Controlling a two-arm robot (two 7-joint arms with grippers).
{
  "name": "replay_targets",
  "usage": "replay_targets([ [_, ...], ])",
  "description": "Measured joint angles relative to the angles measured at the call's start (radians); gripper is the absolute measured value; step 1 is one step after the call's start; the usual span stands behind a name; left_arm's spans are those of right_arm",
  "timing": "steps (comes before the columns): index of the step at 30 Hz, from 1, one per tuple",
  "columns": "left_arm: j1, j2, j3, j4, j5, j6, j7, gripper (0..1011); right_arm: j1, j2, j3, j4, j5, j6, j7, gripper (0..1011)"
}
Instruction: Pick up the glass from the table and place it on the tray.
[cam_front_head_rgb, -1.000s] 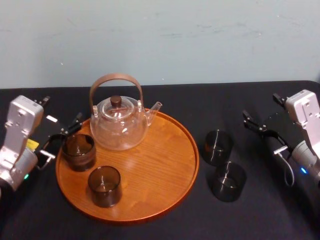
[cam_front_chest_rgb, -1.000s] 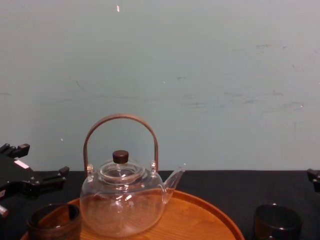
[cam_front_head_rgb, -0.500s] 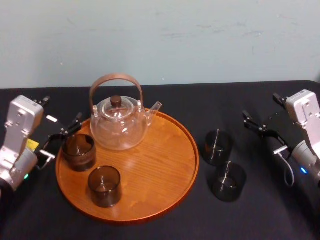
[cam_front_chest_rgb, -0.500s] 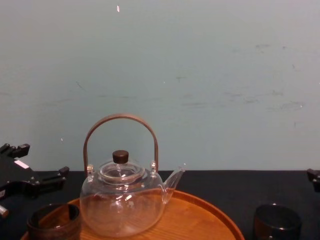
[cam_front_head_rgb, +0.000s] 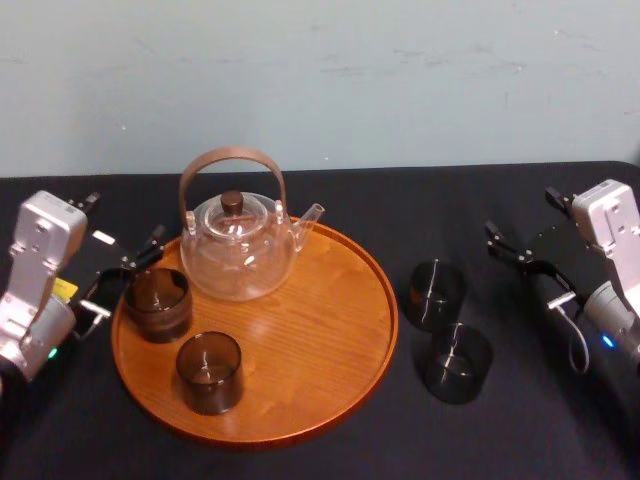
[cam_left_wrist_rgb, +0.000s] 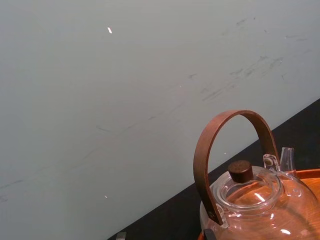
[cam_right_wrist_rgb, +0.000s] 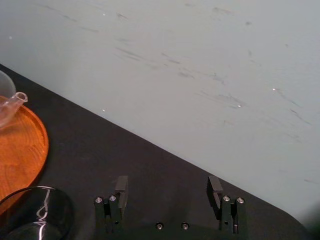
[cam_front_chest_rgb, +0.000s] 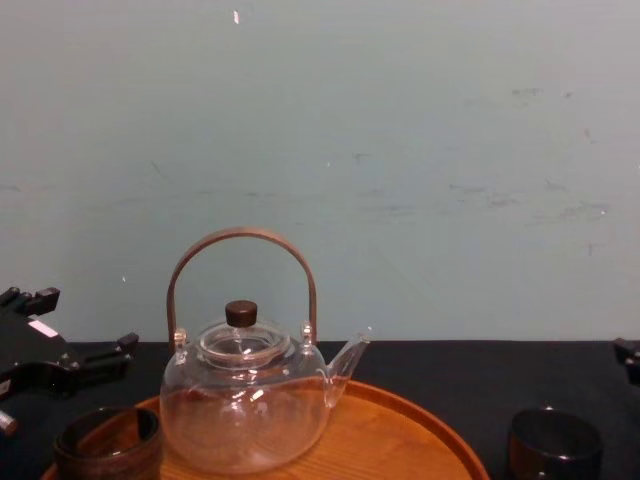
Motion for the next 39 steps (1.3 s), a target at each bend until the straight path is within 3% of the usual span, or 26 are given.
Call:
replay_targets([
  [13,0.0,0.0,0.0,0.0,0.0,0.0,0.0,1001,-0.049,0.021,0.037,-0.058,0.018,0.025,0.059,1002],
  [26,0.0,0.0,0.0,0.0,0.0,0.0,0.0,1002,-0.182,0.089,0.121,-0.208,0.106,0.103,0.137,1002],
  [39,0.0,0.0,0.0,0.0,0.0,0.0,0.0,1001,-0.292,0.142,0.188,-0.304,0.162,0.181,0.198,1002],
])
